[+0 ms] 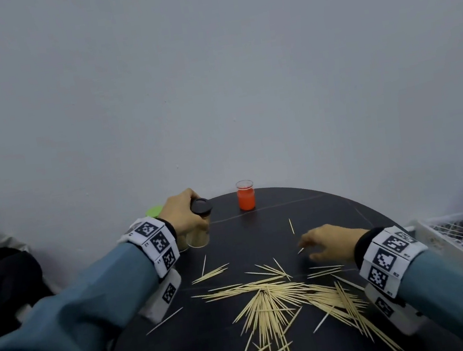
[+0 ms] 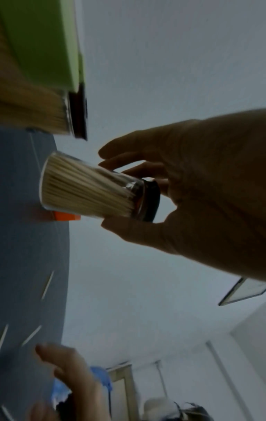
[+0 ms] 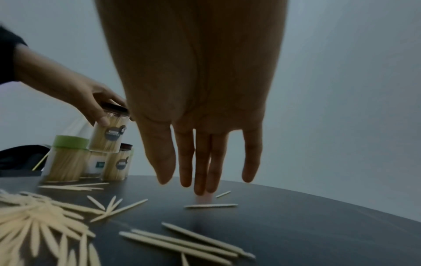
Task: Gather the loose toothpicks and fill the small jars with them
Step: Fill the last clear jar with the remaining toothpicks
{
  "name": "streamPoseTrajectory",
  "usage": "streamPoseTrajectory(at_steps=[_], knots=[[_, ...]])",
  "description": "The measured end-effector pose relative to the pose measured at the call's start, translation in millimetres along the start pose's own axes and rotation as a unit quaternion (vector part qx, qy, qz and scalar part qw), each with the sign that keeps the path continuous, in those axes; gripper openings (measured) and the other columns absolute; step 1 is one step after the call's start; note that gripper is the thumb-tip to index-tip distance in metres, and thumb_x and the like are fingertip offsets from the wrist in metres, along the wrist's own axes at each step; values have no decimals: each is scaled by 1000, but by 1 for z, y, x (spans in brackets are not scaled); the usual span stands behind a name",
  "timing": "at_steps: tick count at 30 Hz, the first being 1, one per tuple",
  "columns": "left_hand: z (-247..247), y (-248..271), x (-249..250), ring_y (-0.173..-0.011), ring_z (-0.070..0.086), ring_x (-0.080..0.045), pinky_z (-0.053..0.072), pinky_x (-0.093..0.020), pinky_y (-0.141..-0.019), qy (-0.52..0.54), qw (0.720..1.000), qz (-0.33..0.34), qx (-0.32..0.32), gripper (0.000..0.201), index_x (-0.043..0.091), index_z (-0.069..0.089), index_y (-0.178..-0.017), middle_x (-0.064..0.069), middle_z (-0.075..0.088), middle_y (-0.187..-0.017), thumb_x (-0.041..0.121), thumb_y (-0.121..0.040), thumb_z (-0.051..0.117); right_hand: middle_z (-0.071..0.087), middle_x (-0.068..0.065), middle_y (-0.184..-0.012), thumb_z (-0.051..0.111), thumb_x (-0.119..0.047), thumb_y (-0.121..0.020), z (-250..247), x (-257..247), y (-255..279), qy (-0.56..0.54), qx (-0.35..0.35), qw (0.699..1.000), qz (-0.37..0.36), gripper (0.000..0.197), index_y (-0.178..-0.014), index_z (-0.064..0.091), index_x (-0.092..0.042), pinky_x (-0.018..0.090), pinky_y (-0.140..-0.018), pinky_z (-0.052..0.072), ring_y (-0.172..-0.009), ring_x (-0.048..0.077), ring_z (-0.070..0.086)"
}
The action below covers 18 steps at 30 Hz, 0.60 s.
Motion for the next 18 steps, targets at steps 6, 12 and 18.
streamPoseTrajectory(at_steps=[6, 12, 18], knots=[[14, -12, -24, -94, 52, -22, 43, -28, -72, -124, 991, -43, -33, 54, 10, 54, -114, -10, 59, -113, 12, -67, 80, 50, 4, -134, 47, -18, -96, 14, 3, -3, 14, -20, 1000, -8, 39, -135, 46, -18, 28, -101, 39, -122, 19, 48], [23, -12, -34, -95, 58, -27, 49, -33, -75, -198, 976, -75, -51, 47, 9, 54, -102, -10, 59, -102, 20, -65, 82, 49, 3, -135, 46, -16, -96, 11, 3, -1, -1, -15, 1000, -20, 38, -134, 48, -17, 24, -101, 37, -123, 16, 48], [29, -7, -35, -83, 57, -24, 48, -30, -65, -252, 961, -92, -59, 36, 5, 59, -98, -9, 60, -95, 18, -71, 78, 50, 5, -134, 45, -15, -96, 10, 0, -2, 10, -4, 1000, -14, 37, -132, 50, -15, 25, -100, 38, -122, 18, 49]])
Point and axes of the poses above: each hand's wrist, its own y-axis away from the middle knuckle, its own z-axis out of the palm, x = y × z, the point moved 10 cm from there along -y, towards the middle knuckle
